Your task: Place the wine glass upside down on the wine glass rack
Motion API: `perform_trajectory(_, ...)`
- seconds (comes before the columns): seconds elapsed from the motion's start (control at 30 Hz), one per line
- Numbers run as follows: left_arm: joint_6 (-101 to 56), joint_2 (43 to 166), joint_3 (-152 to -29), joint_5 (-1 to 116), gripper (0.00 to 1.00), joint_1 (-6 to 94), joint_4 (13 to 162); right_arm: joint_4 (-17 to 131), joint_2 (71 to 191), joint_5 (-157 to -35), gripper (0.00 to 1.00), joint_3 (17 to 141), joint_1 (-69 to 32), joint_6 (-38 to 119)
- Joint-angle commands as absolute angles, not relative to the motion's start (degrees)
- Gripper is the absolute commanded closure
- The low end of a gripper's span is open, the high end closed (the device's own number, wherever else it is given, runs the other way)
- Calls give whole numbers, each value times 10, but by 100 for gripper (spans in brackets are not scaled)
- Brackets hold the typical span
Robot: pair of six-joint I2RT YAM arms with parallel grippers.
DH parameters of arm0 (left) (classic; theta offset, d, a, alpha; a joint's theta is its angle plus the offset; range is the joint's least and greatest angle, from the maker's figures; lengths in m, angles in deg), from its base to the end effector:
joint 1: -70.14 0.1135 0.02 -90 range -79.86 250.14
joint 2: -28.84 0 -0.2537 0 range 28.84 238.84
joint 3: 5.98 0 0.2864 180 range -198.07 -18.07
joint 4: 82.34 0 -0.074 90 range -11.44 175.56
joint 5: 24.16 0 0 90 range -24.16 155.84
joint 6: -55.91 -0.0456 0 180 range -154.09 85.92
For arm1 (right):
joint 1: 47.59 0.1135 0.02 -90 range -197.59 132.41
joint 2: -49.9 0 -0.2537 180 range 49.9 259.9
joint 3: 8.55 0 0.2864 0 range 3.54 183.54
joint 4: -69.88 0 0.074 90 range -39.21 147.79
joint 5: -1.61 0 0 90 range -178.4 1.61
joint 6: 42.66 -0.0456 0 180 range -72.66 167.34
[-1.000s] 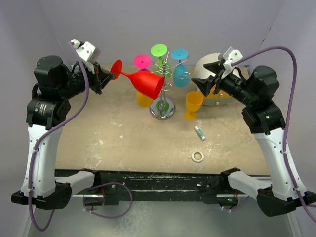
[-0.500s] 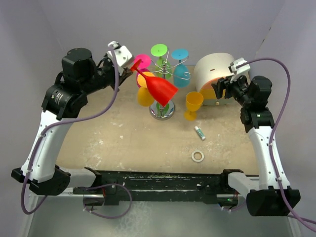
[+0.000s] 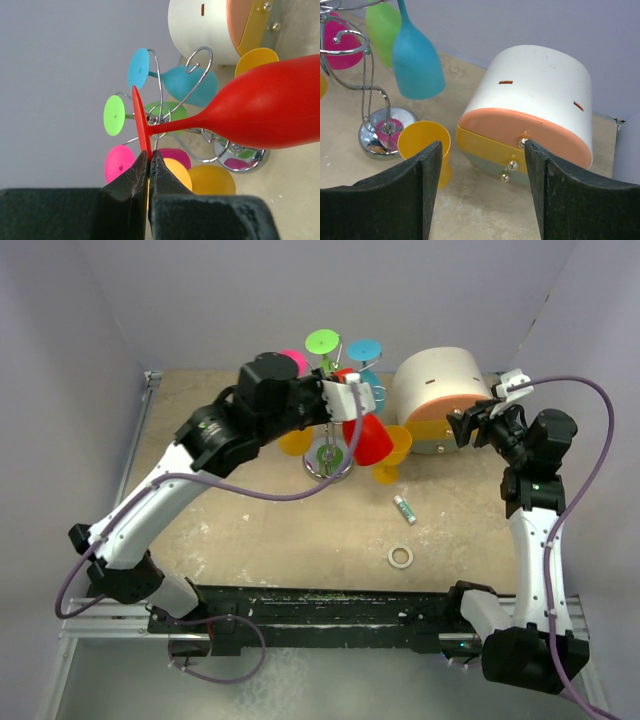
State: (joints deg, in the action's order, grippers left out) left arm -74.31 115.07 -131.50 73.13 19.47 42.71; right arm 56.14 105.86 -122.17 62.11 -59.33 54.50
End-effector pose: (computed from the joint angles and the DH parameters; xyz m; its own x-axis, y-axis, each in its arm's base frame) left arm 0.2198 -0.2592 0.5158 0.3148 0.6264 -0.7131 0.6372 0.4174 0.6479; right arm 0.2665 -0.0295 0.3983 0.0630 -0.1189 -0.9909 -0.3702 0.9193 -0.1339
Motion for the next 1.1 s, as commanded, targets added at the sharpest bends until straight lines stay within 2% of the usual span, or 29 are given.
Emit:
perform_trajectory(0.0,-833,1187,-1333,833,100,154,496,607,1048,-1264,30,617,-602,532)
perform_trajectory(0.47,-926,1245,-1308,931,100,129,551,596,1046,-1276,30,597,-604,544)
perform_trajectory(1.07,-957,1220,-1246,949,100,130,551,593,1057,-1293,30,596,-604,546)
